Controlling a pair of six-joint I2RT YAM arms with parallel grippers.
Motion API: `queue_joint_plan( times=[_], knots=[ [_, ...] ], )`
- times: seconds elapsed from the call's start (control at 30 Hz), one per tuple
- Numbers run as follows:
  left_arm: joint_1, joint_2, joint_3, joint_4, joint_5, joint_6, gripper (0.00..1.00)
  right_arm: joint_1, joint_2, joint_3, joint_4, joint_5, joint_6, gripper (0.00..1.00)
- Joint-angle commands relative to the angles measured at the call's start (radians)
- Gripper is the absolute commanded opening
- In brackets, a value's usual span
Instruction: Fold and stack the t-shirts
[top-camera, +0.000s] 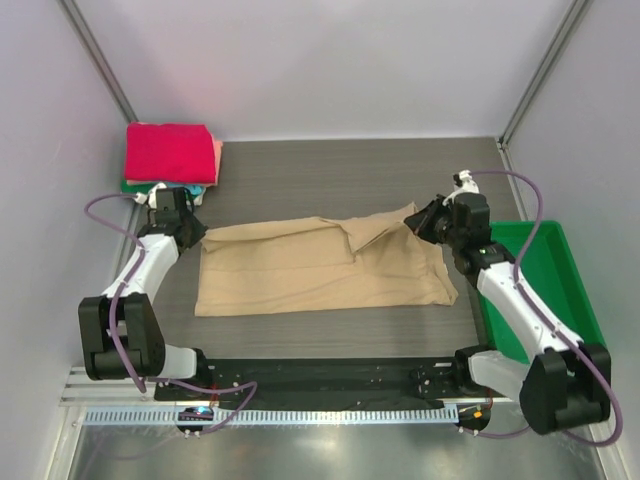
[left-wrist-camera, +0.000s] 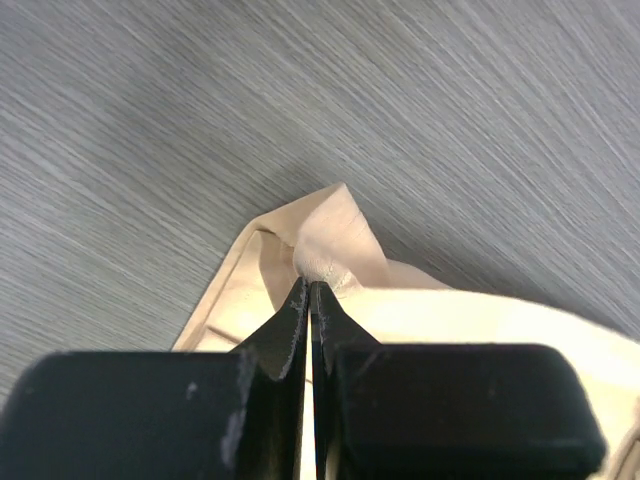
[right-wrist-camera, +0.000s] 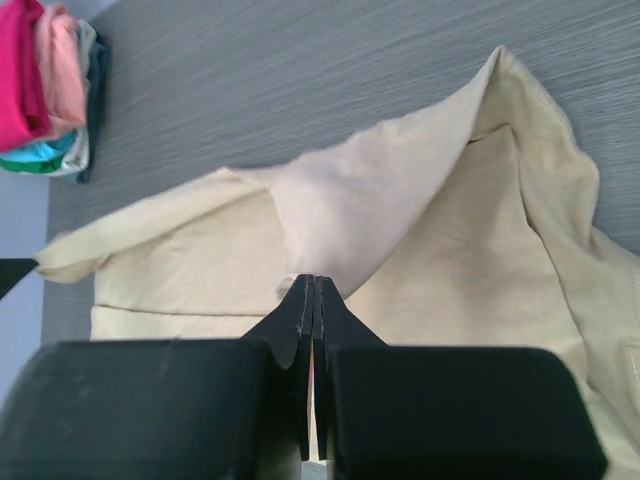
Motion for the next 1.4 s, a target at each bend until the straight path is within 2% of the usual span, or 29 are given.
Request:
queue_joint_plan(
  times=[0.0, 0.23, 0.53, 0.63, 0.77, 0.87, 0.97, 1.0, 1.03, 1.13, 1.23, 1.27, 1.37],
  knots=[
    [0.005, -0.037, -0.008, 0.045, -0.044, -0.013, 0.0, -0.023, -0.135, -0.047, 0.004, 0.045, 0.037, 0.01],
    [0.004, -0.028, -0.003, 0.041, -0.109, -0.006, 0.0, -0.041, -0.31, -0.108, -0.131, 0.111, 0.057, 0.01],
    [0.005, 0.0, -0.016, 0.077, -0.093, -0.003, 0.0, -0.055, -0.386, -0.202, -0.196, 0.148, 0.118, 0.01],
    [0.002, -0.018, -0.017, 0.079, -0.089, 0.001, 0.0, -0.055, -0.418, -0.214, -0.24, 0.168, 0.13, 0.01],
    [0.004, -0.087, -0.011, 0.013, -0.126, -0.01, 0.01, -0.054, -0.479, -0.226, -0.378, 0.267, 0.181, 0.01],
    [0.002, -0.193, -0.022, -0.036, -0.225, -0.03, 0.11, -0.054, -0.54, -0.231, -0.47, 0.369, 0.239, 0.01],
    [0.002, -0.303, -0.028, -0.041, -0.305, -0.018, 0.28, -0.054, -0.587, -0.235, -0.509, 0.413, 0.277, 0.01],
    [0.002, -0.331, -0.025, -0.042, -0.314, -0.001, 0.55, -0.054, -0.591, -0.234, -0.513, 0.404, 0.285, 0.07],
    [0.002, -0.353, -0.022, -0.041, -0.317, 0.01, 0.63, -0.055, -0.593, -0.234, -0.518, 0.4, 0.29, 0.28],
    [0.005, -0.417, -0.007, -0.042, -0.319, 0.053, 0.72, -0.055, -0.608, -0.242, -0.521, 0.368, 0.296, 0.67],
    [0.002, -0.417, 0.006, -0.022, -0.191, 0.096, 0.72, -0.052, -0.626, -0.251, -0.503, 0.303, 0.29, 0.72],
    [0.004, -0.408, 0.007, -0.021, -0.108, 0.094, 0.71, -0.052, -0.633, -0.249, -0.481, 0.285, 0.288, 0.72],
    [-0.027, -0.345, -0.002, -0.022, -0.052, 0.074, 0.69, -0.046, -0.599, -0.263, -0.364, 0.153, 0.29, 0.72]
  ],
)
